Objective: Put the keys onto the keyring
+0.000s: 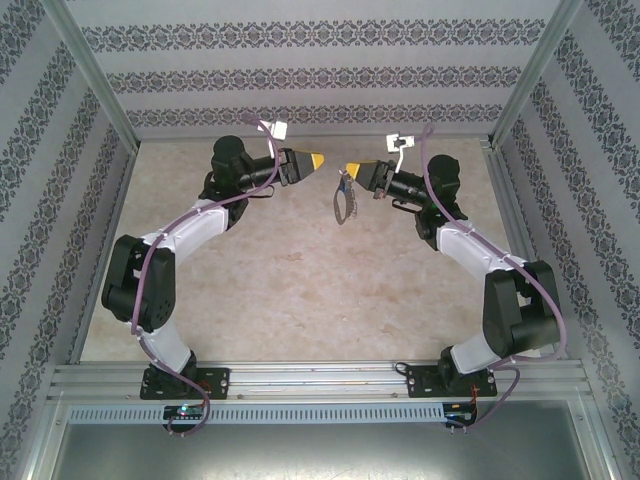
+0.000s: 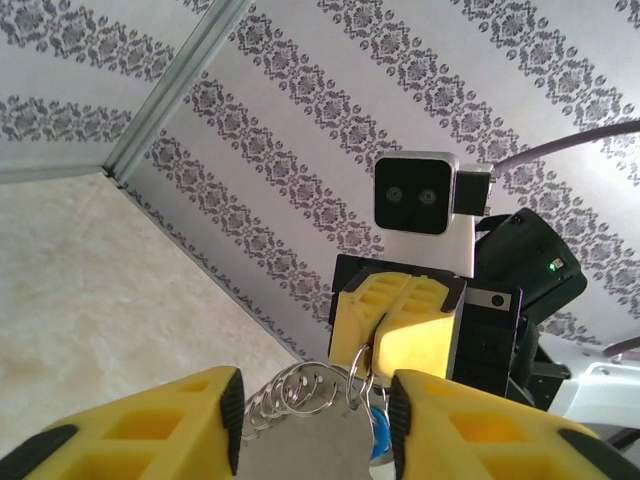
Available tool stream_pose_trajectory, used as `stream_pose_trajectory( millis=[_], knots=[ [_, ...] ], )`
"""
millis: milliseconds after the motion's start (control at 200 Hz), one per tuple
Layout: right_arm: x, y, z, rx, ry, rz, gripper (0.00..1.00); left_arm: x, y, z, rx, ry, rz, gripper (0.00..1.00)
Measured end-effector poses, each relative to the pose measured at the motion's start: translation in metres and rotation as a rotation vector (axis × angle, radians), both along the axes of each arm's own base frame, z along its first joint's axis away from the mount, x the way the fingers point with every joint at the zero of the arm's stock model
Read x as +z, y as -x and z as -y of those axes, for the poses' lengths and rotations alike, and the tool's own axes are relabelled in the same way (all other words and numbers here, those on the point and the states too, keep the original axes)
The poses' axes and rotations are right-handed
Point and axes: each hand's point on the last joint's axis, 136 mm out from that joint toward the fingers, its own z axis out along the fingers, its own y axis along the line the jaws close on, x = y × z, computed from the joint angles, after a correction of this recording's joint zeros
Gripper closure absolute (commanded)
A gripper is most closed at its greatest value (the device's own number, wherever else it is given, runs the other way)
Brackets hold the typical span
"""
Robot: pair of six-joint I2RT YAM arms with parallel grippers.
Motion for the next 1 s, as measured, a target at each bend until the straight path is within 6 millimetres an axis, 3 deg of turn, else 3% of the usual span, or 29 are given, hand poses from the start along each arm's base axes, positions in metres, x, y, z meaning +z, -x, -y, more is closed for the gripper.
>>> stream_pose_trajectory(
  millis=[435, 665, 999],
  knots=[
    [0.001, 0.005, -0.023, 0.087, 0.0, 0.01, 1.0, -0.002, 0.016, 0.007, -0.078, 0.019, -0.022, 0.63],
    [0.004, 0.006, -0.026, 0.114, 0.003, 0.015, 1.0, -0.002, 0.023, 0.01, -0.119, 0.021, -0.032, 0.64],
    [0.005, 0.004, -0.028, 0.135, 0.006, 0.018, 1.0, 0.001, 0.03, 0.014, -0.154, 0.025, -0.021, 0.74]
  ],
)
